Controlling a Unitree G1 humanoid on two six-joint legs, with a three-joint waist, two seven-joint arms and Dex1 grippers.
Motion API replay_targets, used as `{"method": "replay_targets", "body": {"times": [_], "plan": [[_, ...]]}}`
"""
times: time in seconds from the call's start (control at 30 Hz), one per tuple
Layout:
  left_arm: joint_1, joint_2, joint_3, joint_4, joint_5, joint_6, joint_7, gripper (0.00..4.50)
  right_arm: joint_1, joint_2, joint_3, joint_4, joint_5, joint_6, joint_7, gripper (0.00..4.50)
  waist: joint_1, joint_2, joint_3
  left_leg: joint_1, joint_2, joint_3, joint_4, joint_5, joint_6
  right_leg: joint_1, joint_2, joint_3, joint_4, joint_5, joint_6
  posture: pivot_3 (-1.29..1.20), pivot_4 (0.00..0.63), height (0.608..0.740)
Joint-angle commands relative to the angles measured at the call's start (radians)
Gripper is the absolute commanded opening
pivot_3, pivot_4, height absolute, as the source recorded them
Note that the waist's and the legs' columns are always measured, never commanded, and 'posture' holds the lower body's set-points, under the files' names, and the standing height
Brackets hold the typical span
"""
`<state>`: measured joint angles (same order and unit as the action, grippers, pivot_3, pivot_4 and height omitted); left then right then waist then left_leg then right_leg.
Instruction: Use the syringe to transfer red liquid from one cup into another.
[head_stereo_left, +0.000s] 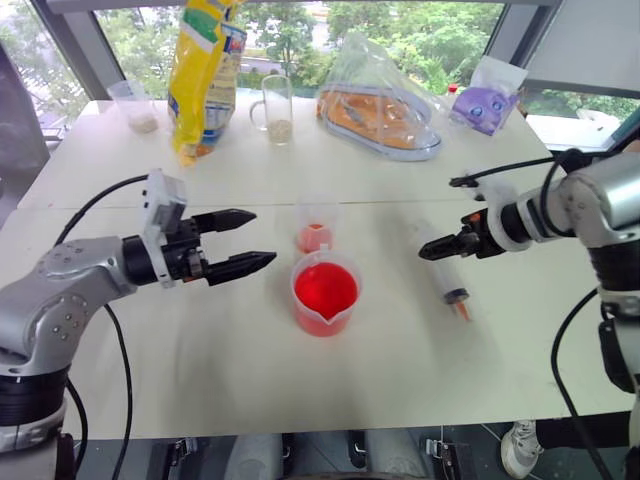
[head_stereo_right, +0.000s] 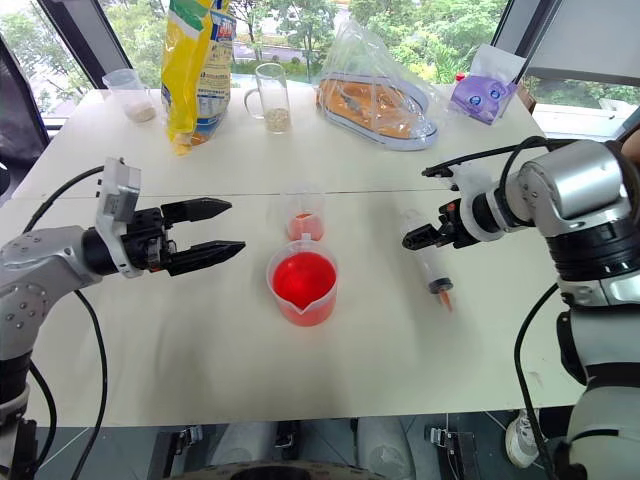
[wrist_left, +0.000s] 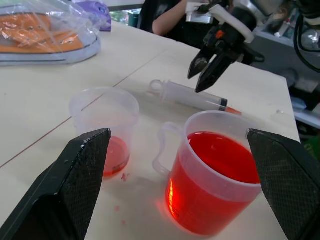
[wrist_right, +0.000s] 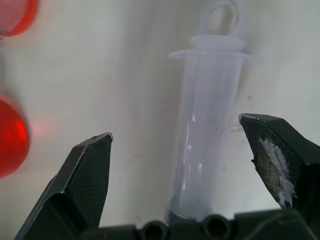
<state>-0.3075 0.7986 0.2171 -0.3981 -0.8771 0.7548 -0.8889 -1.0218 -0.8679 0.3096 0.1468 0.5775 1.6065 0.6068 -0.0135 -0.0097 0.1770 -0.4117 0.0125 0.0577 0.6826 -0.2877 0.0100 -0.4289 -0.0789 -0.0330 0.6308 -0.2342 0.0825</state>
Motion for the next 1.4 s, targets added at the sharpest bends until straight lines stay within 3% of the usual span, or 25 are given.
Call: {"method": "replay_targets", "body": {"times": [0.03, 0.47, 0.67, 0.87, 1.0, 1.1, 1.2, 1.27, 1.4], "plan": [[0.006, -0.005, 0.022, -0.034, 0.0, -0.021, 0.012, 4.5, -0.026, 0.029, 0.023, 0.057, -0.059, -0.026, -0.015, 4.43, 0.001, 0.0, 0.0, 0.0, 0.0, 0.0, 0.0, 0.0, 0.0, 0.0, 0.0, 0.0, 0.0, 0.0, 0.0, 0.0, 0.15, 0.74], [0.037, -0.006, 0.044, -0.071, -0.012, -0.016, 0.053, 4.5, -0.028, 0.112, 0.127, 0.262, -0.209, -0.185, 0.059, 4.43, 0.0, 0.0, 0.0, 0.0, 0.0, 0.0, 0.0, 0.0, 0.0, 0.0, 0.0, 0.0, 0.0, 0.0, 0.001, 0.0, 0.15, 0.74], [0.033, -0.005, 0.042, -0.069, -0.012, -0.016, 0.056, 4.5, -0.019, 0.126, 0.137, 0.24, -0.24, -0.188, 0.092, 1.56, 0.0, 0.0, 0.0, 0.001, 0.0, 0.0, 0.0, 0.0, 0.0, 0.001, 0.001, 0.0, 0.001, 0.0, 0.001, 0.0, 0.15, 0.74], [0.006, 0.002, 0.049, -0.048, -0.02, -0.012, 0.048, 4.5, -0.017, 0.086, 0.074, 0.108, -0.227, -0.175, 0.117, 1.45, 0.0, 0.0, 0.0, 0.001, 0.0, 0.0, 0.0, 0.0, 0.0, 0.0, 0.001, 0.0, 0.001, 0.0, 0.001, 0.0, 0.15, 0.74], [-0.057, 0.004, 0.075, -0.006, -0.063, 0.008, 0.052, 4.5, 0.018, 0.074, -0.17, -0.149, -0.134, -0.342, 0.168, 1.45, 0.002, 0.0, 0.0, 0.0, 0.0, 0.0, 0.0, 0.0, 0.0, 0.0, 0.001, 0.0, 0.001, 0.001, 0.001, 0.0, 0.15, 0.74], [-0.103, 0.013, 0.072, 0.024, -0.077, 0.017, 0.037, 4.5, 0.065, 0.191, -0.418, -0.3, -0.04, -0.496, 0.122, 1.45, 0.003, 0.0, 0.0, 0.0, 0.0, -0.001, 0.0, 0.0, 0.0, 0.0, 0.001, -0.001, 0.001, 0.002, 0.004, 0.0, 0.15, 0.74], [-0.154, 0.022, 0.059, 0.056, -0.081, 0.024, 0.014, 4.5, 0.097, 0.277, -0.552, -0.419, 0.082, -0.53, 0.116, 1.45, 0.002, 0.0, 0.0, 0.0, 0.0, -0.002, 0.0, 0.0, 0.0, 0.001, 0.002, -0.001, 0.001, 0.002, 0.005, 0.0, 0.15, 0.74], [-0.195, 0.026, 0.048, 0.082, -0.082, 0.029, -0.003, 4.5, 0.118, 0.325, -0.611, -0.493, 0.178, -0.529, 0.113, 1.45, 0.004, 0.0, 0.0, 0.0, 0.0, -0.002, 0.0, 0.0, 0.0, 0.001, 0.002, -0.001, 0.001, 0.002, 0.005, 0.0, 0.15, 0.74], [-0.294, 0.032, 0.01, 0.162, -0.064, 0.031, -0.058, 4.5, 0.219, 0.442, -0.609, -0.608, 0.264, -0.629, 0.091, 1.45, 0.002, -0.001, 0.0, 0.001, 0.0, -0.002, 0.0, 0.0, 0.0, 0.002, 0.001, -0.001, 0.001, 0.003, 0.005, 0.0, 0.15, 0.74]]}}
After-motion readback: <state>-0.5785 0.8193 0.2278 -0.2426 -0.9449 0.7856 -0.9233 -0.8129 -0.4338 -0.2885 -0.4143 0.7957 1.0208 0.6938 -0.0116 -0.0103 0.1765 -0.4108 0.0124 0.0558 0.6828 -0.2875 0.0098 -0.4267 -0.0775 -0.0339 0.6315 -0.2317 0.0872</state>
